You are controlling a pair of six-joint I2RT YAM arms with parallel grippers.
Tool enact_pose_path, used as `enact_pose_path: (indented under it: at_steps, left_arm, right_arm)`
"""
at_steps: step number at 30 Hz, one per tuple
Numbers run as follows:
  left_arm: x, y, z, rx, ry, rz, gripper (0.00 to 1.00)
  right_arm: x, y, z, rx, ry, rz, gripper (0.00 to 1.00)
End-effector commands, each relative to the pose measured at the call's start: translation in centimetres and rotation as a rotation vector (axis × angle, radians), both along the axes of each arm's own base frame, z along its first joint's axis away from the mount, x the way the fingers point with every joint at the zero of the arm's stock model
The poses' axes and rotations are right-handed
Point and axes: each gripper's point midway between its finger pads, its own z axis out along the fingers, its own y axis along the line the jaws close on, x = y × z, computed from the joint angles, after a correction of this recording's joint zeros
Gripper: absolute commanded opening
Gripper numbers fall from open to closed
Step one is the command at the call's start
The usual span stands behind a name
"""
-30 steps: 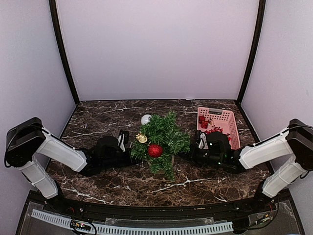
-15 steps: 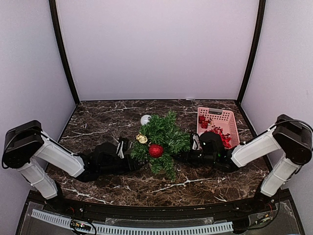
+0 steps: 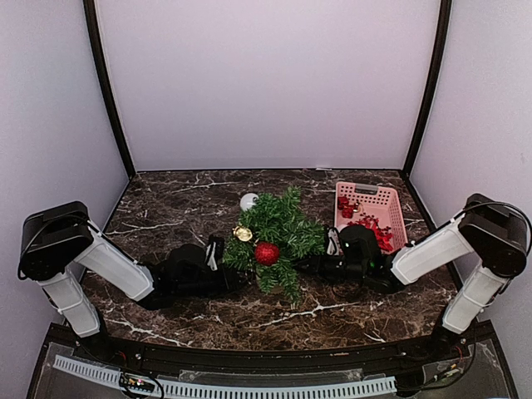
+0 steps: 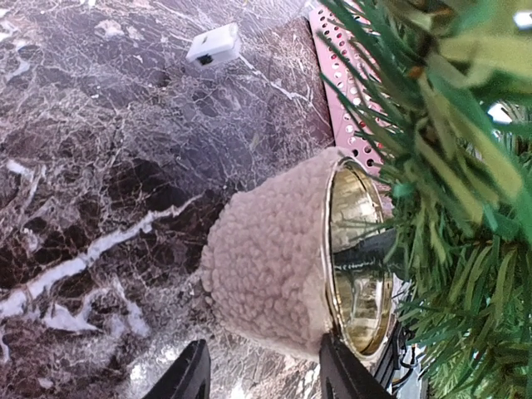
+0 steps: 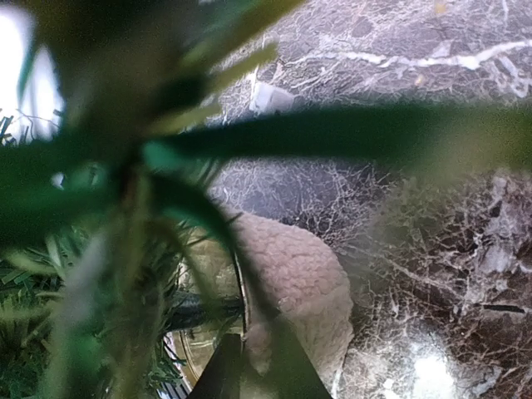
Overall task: Decorate the small christmas tree
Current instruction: Turn around the Christmas tree at the center of the board.
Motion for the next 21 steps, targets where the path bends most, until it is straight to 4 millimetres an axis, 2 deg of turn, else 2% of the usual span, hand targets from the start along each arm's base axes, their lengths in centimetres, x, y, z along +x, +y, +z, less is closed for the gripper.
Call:
enact_pose_path:
  at_steps: [1, 5, 13, 21]
  left_arm:
    - [0.6, -1.0, 2.5, -0.067, -0.058, -0.001, 0.47]
    - [0.7, -0.7, 3.1, -0.076, -0.073, 0.011, 0.49]
    - [1.2, -1.6, 4.1, -0.096, -0.101, 0.002, 0.5]
    - [1.2, -0.5, 4.6, -0.092, -0.106, 0.038, 0.51]
  right_arm:
    - [-0.6, 0.7, 0.9, 0.054, -0.014, 0.012, 0.16]
    - [-0.8, 0.8, 1.0, 0.058, -0.011, 0.01, 0.16]
    - [-1.4, 0.8, 0.9, 0.058, 0.007, -0.01, 0.16]
    - [-1.2, -0.5, 1.2, 0.051, 0.007, -0.083, 0.17]
